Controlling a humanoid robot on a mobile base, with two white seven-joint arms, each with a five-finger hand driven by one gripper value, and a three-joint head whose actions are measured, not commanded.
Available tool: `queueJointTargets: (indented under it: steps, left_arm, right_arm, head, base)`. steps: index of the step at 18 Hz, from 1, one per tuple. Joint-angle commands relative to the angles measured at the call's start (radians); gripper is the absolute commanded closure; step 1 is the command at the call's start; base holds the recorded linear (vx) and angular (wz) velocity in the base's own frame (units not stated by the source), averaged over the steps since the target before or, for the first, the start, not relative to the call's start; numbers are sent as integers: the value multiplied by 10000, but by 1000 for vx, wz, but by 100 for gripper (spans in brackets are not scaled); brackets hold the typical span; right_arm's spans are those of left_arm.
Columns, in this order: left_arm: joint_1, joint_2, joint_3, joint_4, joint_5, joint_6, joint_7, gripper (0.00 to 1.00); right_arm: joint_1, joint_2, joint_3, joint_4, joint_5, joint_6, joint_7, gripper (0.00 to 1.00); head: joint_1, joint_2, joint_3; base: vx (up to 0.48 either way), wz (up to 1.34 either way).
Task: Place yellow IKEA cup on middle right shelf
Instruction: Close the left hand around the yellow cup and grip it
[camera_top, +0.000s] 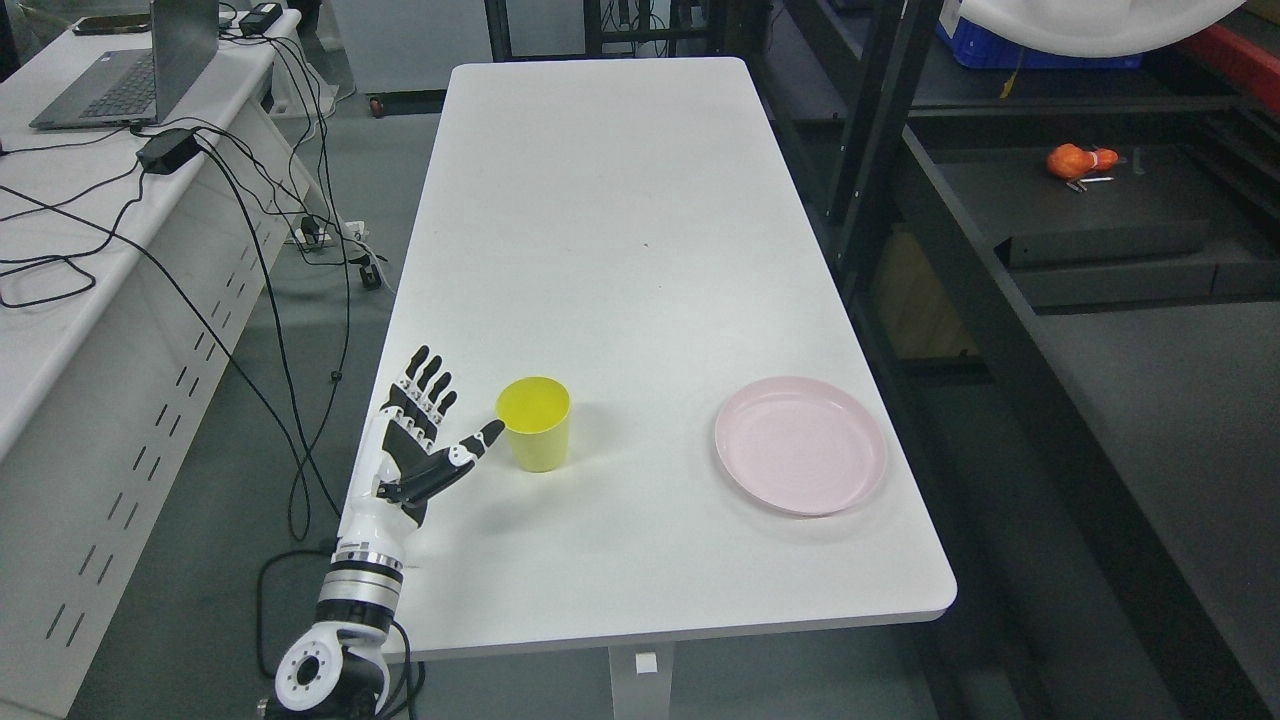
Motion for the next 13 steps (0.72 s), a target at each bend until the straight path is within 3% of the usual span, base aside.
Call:
queueJointTargets:
  steps: [1, 13]
  left_arm:
    - [-832, 175, -640, 1853, 439, 6, -37, 5]
    - [-1139, 175, -1314, 2775, 640, 6, -98, 2]
  right_arm:
    - [138, -175, 168, 0, -245, 8, -8, 1]
    - [138, -175, 168, 0, -245, 8, -8, 1]
  head:
    - [0, 0, 0]
    - [0, 0, 0]
  base:
    - [-9, -73]
    - [-1, -14]
